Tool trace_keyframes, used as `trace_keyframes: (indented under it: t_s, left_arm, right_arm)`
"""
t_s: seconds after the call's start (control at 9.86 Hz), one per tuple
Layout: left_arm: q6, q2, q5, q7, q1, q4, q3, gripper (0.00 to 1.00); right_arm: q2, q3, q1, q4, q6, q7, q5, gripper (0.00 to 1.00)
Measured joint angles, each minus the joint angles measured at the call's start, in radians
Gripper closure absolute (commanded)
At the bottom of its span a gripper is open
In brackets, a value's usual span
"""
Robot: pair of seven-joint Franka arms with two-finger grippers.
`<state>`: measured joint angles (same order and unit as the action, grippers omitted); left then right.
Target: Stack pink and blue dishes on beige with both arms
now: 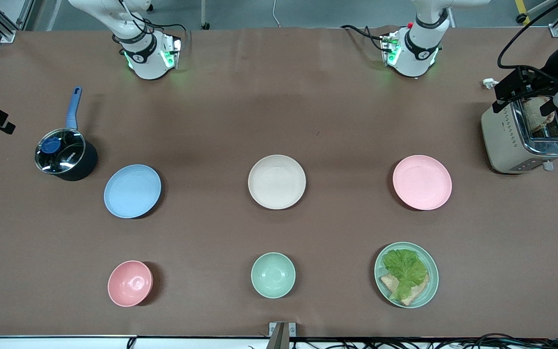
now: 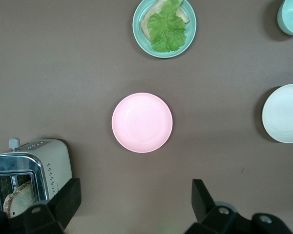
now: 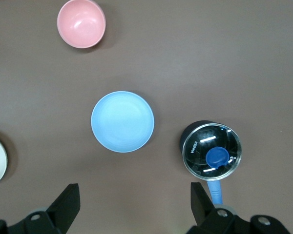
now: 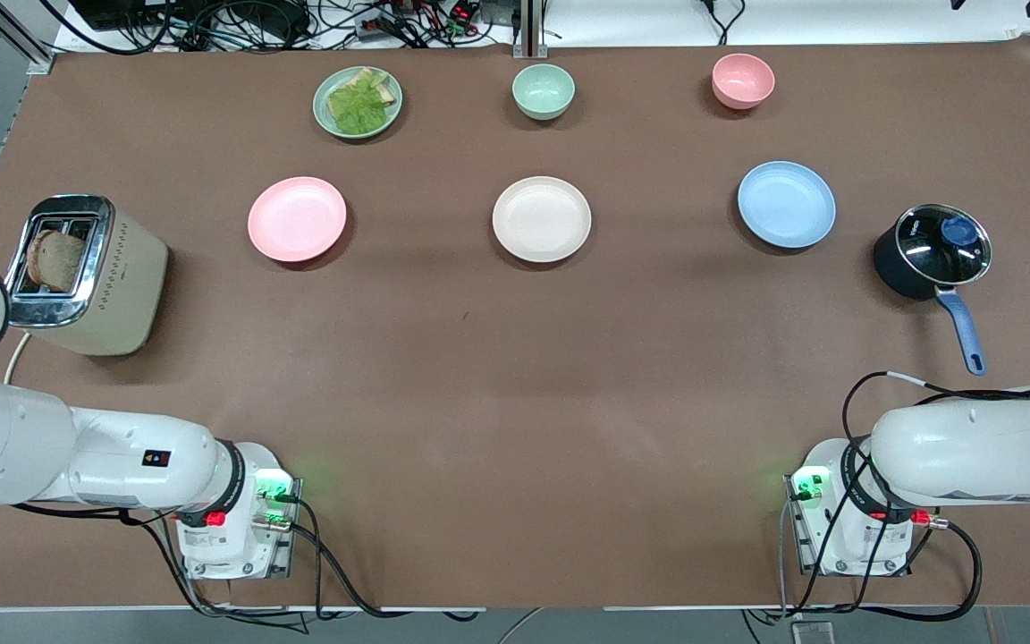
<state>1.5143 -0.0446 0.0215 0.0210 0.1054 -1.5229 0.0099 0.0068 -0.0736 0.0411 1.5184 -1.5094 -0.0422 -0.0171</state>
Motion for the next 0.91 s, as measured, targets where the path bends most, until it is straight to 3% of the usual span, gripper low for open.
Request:
trace_keyframes:
  t_s: [0.2, 0.51, 0.91]
  left_arm:
    - [0.064, 0.049, 0.023, -0.096, -0.001, -0.006, 0.083, 0.00]
    - [0.177, 0.229, 0.125, -0.372, -0.011, -0.037, 0.204, 0.00]
    - [0.279, 0.509, 0.281, -0.673, -0.016, -0.084, 0.235, 0.01]
  right_arm:
    - [0.057, -0.001, -0.010, 0.030, -0.024, 0.053, -0.022, 0.00]
    - [0.214, -0.019, 0.043, 0.130, -0.194, 0.179, -0.119, 0.00]
    - [0.396, -0.025, 0.107, 0.272, -0.481, 0.457, -0.266, 0.00]
